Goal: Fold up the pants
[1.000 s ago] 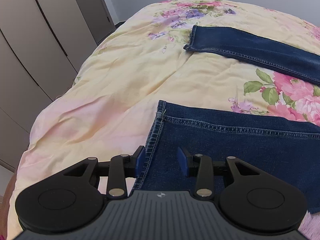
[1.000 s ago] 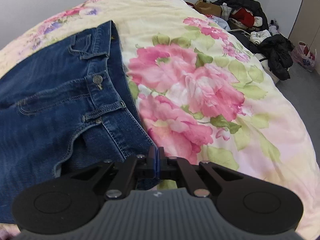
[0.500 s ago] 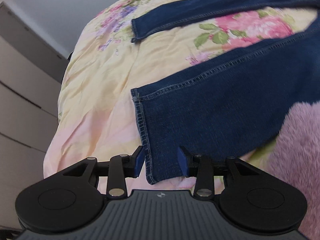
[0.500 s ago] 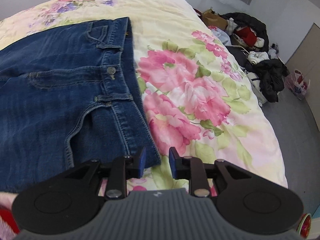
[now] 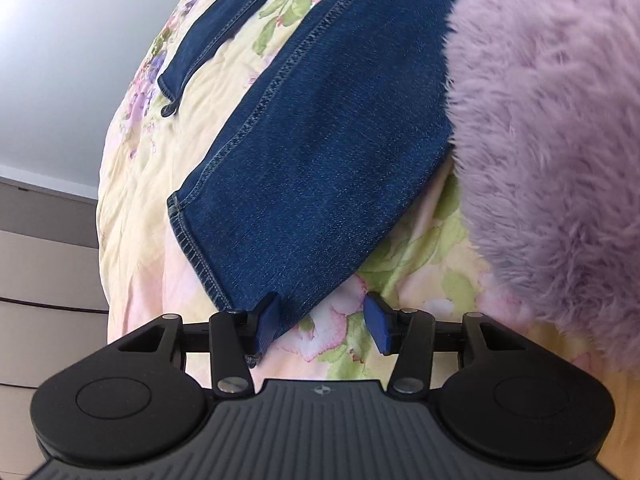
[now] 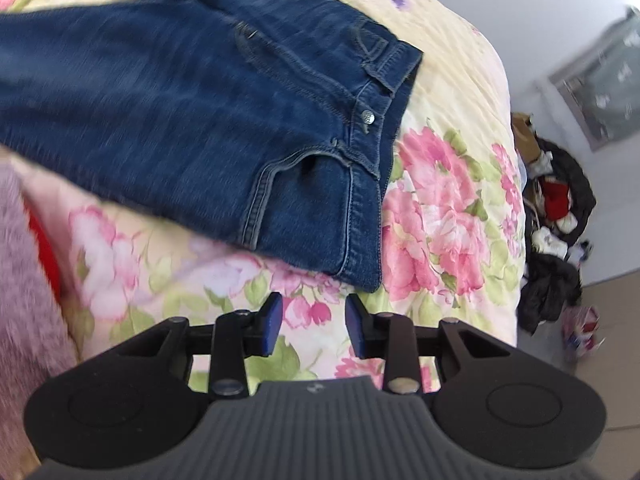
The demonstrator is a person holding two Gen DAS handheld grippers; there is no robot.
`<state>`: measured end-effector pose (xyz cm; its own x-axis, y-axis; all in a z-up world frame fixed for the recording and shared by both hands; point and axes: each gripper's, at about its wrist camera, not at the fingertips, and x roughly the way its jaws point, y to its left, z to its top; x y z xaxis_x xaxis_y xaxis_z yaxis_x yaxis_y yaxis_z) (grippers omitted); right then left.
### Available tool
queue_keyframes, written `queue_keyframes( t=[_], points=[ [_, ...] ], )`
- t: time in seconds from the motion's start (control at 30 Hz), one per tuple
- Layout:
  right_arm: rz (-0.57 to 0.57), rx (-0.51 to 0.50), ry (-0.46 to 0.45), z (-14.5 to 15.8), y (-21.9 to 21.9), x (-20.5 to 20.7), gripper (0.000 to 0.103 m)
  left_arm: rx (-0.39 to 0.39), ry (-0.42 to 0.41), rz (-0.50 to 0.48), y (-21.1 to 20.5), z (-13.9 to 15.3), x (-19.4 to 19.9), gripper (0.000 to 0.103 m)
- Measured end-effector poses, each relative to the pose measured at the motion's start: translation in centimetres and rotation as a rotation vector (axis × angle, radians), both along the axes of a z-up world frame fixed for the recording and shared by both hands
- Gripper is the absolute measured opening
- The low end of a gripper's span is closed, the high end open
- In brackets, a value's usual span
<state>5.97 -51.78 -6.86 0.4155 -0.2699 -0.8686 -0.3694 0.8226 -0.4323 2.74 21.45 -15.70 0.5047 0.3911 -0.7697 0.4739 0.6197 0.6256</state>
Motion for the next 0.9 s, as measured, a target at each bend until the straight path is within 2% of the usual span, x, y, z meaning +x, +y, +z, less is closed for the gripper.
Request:
queue_keyframes(
  t=[0.13, 0.2, 0.27, 0.3, 0.37, 0.43, 0.6, 0.77, 0.9],
  points=[
    [0.059, -0.047, -0.007, 0.0, 0.3, -1.4, 0.034, 0.021, -0.018, -0.002, -0.3, -0.5, 0.5, 0.057],
    [0.082, -0.051, -0.034, -0.1, 0.5, -2.0, 0.034, 0.029, -0.028, -0.014, -0.5, -0.7, 0.4, 0.052],
    [0.100, -0.061, -0.065, -0.5, 0.8, -2.4, 0.035, 0.018, -0.027, -0.019, -0.6, -0.4, 0.4, 0.033],
    [0.111, -0.070, -0.081, -0.9, 1.0, -2.6, 0.035, 0.021, -0.039, -0.018, -0.7, -0.2, 0.3, 0.029],
    [0.147, -0.096, -0.112, -1.7, 1.6, -2.6, 0.035, 0.023, -0.064, -0.005, -0.7, 0.2, 0.3, 0.010],
    [0.198, -0.118, -0.150, -2.4, 2.2, -2.7, 0.035, 0.027, -0.105, 0.006, -0.7, 0.9, 0.4, 0.005],
    [0.319, -0.171, -0.186, -4.2, 3.6, -2.5, 0.035, 0.014, -0.232, 0.048, -1.5, 3.6, 1.2, 0.003],
    [0.424, -0.219, -0.169, -5.9, 4.3, -2.5, 0.035, -0.083, -0.341, 0.180, -1.8, 7.6, 3.1, 0.003],
    [0.539, -0.288, -0.187, -7.3, 4.9, -3.1, 0.035, -0.144, -0.378, 0.267, -1.8, 10.0, 4.9, 0.003]
  ],
)
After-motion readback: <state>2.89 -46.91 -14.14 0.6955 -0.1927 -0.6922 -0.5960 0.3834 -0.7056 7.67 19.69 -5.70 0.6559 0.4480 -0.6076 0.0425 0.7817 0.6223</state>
